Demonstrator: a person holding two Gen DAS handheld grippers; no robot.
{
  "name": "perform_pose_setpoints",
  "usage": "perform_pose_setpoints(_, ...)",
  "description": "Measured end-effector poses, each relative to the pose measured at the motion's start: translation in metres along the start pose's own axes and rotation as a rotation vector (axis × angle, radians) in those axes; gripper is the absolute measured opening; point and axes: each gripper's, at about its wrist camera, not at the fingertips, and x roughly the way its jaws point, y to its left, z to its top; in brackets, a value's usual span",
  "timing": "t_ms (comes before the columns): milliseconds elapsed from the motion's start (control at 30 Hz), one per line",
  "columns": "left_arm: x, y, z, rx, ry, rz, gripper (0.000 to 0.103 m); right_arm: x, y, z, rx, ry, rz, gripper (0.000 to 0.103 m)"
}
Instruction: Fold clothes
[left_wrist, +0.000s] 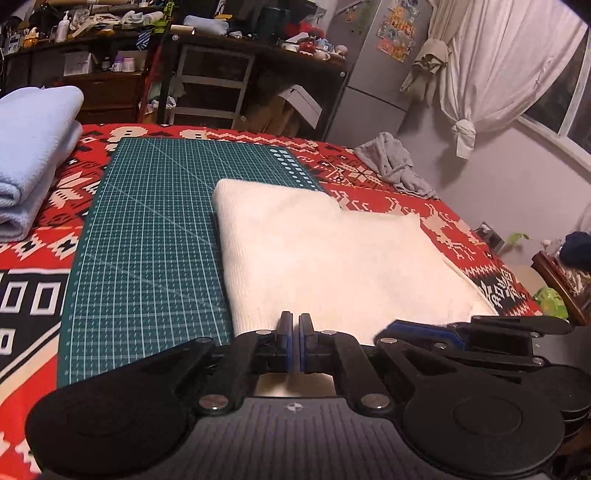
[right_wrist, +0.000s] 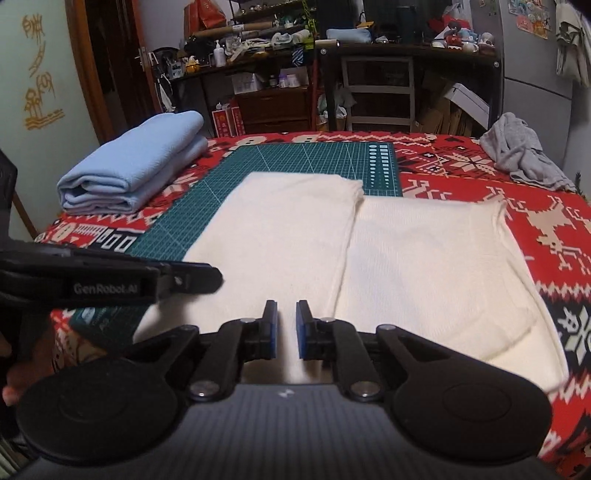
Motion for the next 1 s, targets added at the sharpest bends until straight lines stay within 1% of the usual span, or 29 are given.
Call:
perform_pose_setpoints(67, -0.005, -0.002, -0.002, 0.005, 0.003, 0.003, 0.006, -0.006, 0.000, -0.005, -0.011, 0.002, 0.001, 0.010)
perform_pose_setpoints(167, -0.012, -0.008, -0.006, 0.042, 0.001, 0.015, 0.006, -0.015, 0.002, -0.011, -0.014, 0.007, -0.003, 0.009)
perform_pose_setpoints(233, -0.016, -0.009, -0.011, 0.051, 0.000, 0.020, 0.006, -0.022, 0.002, -0.021, -0.020, 0.002, -0.007, 0.009)
perform_pose_setpoints(333, -0.025, -0.012, -0.012, 0.054, 0.003, 0.027, 0.006, -0.029, 0.003, -0.024, -0.014, 0.003, -0.006, 0.010)
perform_pose_setpoints(367, -0.027, -0.013, -0.012, 0.054, 0.005, 0.030, 0.007, -0.033, 0.002, -0.022, -0.007, 0.006, -0.002, 0.012)
perform_pose_setpoints(400, -0.030, -0.014, -0.012, 0.055, 0.006, 0.032, 0.013, -0.036, 0.002, -0.019, -0.001, 0.009, 0.001, 0.013)
perform_pose_setpoints(433, -0.034, -0.016, -0.012, 0.062, 0.003, 0.037, 0.026, -0.040, 0.002, -0.016, -0.001, 0.005, -0.003, 0.021)
perform_pose_setpoints(467, -0.038, -0.018, -0.010, 0.072, -0.003, 0.043, 0.035, -0.044, 0.001, -0.013, -0.003, 0.000, -0.009, 0.032)
perform_pose_setpoints(500, -0.043, -0.020, -0.009, 0.083, -0.016, 0.053, 0.048, -0.047, -0.002, -0.008, -0.002, -0.006, -0.021, 0.036)
perform_pose_setpoints(533, -0.047, -0.021, -0.007, 0.094, -0.032, 0.066, 0.055, -0.050, -0.005, -0.003, 0.000, -0.011, -0.034, 0.042)
perform_pose_setpoints(567, -0.051, -0.022, -0.004, 0.103, -0.047, 0.084, 0.060, -0.053, -0.009, 0.001, 0.001, -0.017, -0.047, 0.056)
perform_pose_setpoints(600, -0.054, -0.021, -0.002, 0.112, -0.062, 0.106, 0.073, -0.055, -0.012, 0.006, 0.003, -0.022, -0.060, 0.067)
perform_pose_setpoints(633, -0.055, -0.019, 0.000, 0.122, -0.065, 0.122, 0.088, -0.055, -0.017, 0.010, 0.003, -0.023, -0.067, 0.084)
perform_pose_setpoints(667, -0.053, -0.016, 0.002, 0.134, -0.061, 0.134, 0.093, -0.055, -0.023, 0.014, 0.002, -0.023, -0.073, 0.090)
perform_pose_setpoints(700, -0.052, -0.013, 0.004, 0.146, -0.057, 0.147, 0.099, -0.053, -0.028, 0.016, -0.003, -0.022, -0.084, 0.090)
perform_pose_setpoints(733, -0.048, -0.009, 0.005, 0.158, -0.049, 0.163, 0.099, -0.050, -0.033, 0.017, -0.007, -0.015, -0.103, 0.094)
perform_pose_setpoints(767, -0.043, -0.005, 0.005, 0.171, -0.038, 0.180, 0.099, -0.046, -0.038, 0.019, -0.006, -0.004, -0.120, 0.101)
perform_pose_setpoints(800, -0.039, -0.002, 0.004, 0.178, -0.033, 0.199, 0.099, -0.042, -0.043, 0.019, -0.001, 0.001, -0.126, 0.102)
perform_pose_setpoints(867, -0.030, 0.005, 0.001, 0.172, -0.034, 0.229, 0.099, -0.035, -0.050, 0.018, 0.003, 0.011, -0.135, 0.102)
perform_pose_setpoints(900, -0.026, 0.010, 0.000, 0.161, -0.029, 0.230, 0.099, -0.031, -0.051, 0.016, -0.002, 0.019, -0.140, 0.102)
perform_pose_setpoints(1000, -0.016, 0.026, -0.002, 0.099, -0.005, 0.197, 0.099, -0.020, -0.054, 0.011, -0.014, 0.041, -0.153, 0.102)
